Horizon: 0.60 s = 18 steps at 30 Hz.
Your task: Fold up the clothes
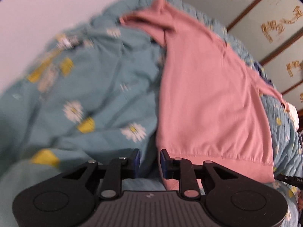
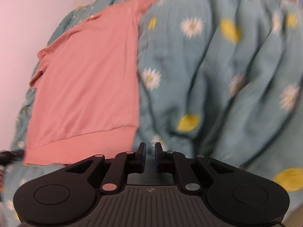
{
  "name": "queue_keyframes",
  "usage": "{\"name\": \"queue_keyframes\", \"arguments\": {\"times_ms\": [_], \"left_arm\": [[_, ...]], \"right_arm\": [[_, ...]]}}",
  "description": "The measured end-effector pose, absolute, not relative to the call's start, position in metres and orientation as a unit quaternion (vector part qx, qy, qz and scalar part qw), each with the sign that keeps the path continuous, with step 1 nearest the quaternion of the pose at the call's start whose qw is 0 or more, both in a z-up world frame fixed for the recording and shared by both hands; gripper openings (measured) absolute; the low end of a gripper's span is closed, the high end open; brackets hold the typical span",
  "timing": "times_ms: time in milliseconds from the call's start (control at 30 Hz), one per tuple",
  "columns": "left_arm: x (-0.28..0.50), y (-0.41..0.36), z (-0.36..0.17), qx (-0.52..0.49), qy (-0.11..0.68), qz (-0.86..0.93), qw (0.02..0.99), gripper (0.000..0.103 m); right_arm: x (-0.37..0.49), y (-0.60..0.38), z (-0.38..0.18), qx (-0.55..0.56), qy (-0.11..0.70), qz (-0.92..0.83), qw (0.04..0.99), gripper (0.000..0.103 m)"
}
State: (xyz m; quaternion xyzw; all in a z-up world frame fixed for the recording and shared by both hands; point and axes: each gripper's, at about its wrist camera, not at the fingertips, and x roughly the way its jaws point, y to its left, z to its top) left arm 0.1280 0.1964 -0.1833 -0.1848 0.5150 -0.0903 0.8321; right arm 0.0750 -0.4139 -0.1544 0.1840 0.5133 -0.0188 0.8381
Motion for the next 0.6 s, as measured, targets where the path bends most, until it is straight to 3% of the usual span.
{"name": "queue_keyframes", "arguments": {"times_ms": [67,100,200,400,467,500,533,600], "left_arm": [[0.132,0.190,-0.170,-0.208,0.486,-0.105,0.843,0.026],[0.138,0.179,-0.163,-0.219,0.471,-0.120,0.846,0.030],[0.160,0.141,-0.155,-0.228,0.433,-0.165,0.857,0.050],[0.208,0.063,-0.205,-0.130,0.454,-0.172,0.865,0.049],[0.213,0.060,-0.232,-0.064,0.491,-0.103,0.863,0.044],[0.212,0.065,-0.241,-0.062,0.500,-0.088,0.860,0.026],[0.210,0.073,-0.250,-0.066,0.506,-0.078,0.856,0.018],[0.208,0.100,-0.260,-0.143,0.506,-0.075,0.847,0.015]], "right_arm": [[0.078,-0.409,-0.139,0.175,0.473,-0.023,0.863,0.014],[0.082,-0.405,-0.135,0.175,0.462,-0.013,0.869,0.014],[0.110,-0.379,-0.133,0.177,0.434,0.045,0.882,0.027],[0.165,-0.342,-0.194,0.141,0.522,0.066,0.839,0.027],[0.167,-0.348,-0.217,0.148,0.557,0.048,0.816,0.027],[0.165,-0.359,-0.225,0.181,0.564,0.041,0.804,0.025],[0.163,-0.372,-0.230,0.220,0.566,0.034,0.794,0.017],[0.162,-0.384,-0.234,0.248,0.570,0.021,0.783,0.004]]}}
